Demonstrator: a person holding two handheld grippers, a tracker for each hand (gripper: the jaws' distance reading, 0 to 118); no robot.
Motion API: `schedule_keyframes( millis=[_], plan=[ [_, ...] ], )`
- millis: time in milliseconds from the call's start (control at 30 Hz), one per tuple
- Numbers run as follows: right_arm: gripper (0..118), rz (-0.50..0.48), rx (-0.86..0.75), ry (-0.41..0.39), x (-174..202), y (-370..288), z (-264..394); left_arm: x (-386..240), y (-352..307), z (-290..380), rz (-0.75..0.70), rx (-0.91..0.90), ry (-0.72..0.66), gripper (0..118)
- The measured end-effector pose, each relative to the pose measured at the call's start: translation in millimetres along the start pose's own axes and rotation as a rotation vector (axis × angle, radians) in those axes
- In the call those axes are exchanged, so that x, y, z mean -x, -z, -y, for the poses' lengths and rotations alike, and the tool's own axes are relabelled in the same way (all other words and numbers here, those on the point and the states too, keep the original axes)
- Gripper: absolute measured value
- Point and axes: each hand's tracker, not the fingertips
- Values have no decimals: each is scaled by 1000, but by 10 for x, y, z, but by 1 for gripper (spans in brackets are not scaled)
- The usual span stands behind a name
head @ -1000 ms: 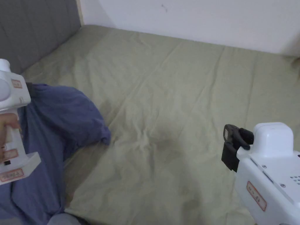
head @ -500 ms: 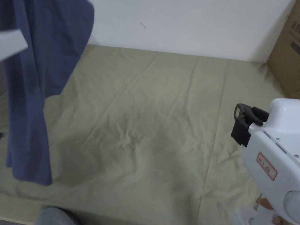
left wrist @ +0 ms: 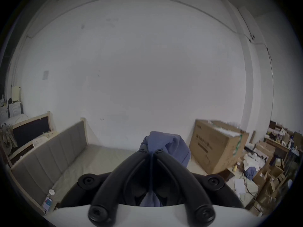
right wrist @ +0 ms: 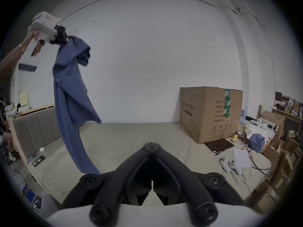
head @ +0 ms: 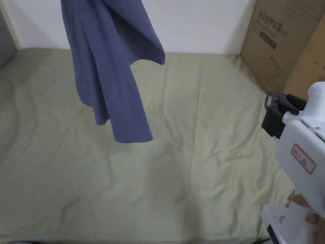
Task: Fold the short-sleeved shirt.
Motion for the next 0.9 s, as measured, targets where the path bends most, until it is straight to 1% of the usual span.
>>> schedule_keyframes(
  millis=[167,267,333,433,467,500,600,633,667,700,733,767,833,867,900],
  plan=[
    [0,29,19,10,-83,-16,68,-291,578,937,118,226,-53,0],
    [0,35,44,11,-110,24,144,-463,927,1727,113,370,11,0],
    [0,39,63,12,-118,58,195,-589,1065,2291,94,450,85,0],
    [0,51,100,10,-127,154,285,-703,1260,3199,83,631,158,0],
    [0,51,112,13,-150,186,317,-727,1310,3444,96,644,128,0],
    [0,52,127,21,-166,220,348,-739,1334,3751,91,762,123,1],
    [0,52,157,37,-192,294,424,-772,1291,4439,76,927,113,3],
    [0,52,165,38,-195,315,445,-780,1279,4621,68,966,106,12],
    [0,52,171,38,-194,331,461,-788,1264,4755,57,986,99,29],
    [0,53,178,37,-189,348,475,-796,1249,4872,54,1005,85,37],
    [0,50,185,36,-185,357,488,-806,1245,5021,50,1011,79,48],
    [0,46,192,32,-179,367,495,-711,1268,4940,56,1012,74,57],
    [0,42,198,22,-154,383,506,-621,1196,4843,49,1024,48,104],
    [0,38,202,14,-144,390,513,-598,1143,4769,60,981,-5,106],
    [0,35,206,8,-131,397,518,-543,1045,4652,53,934,-43,106]
  ],
)
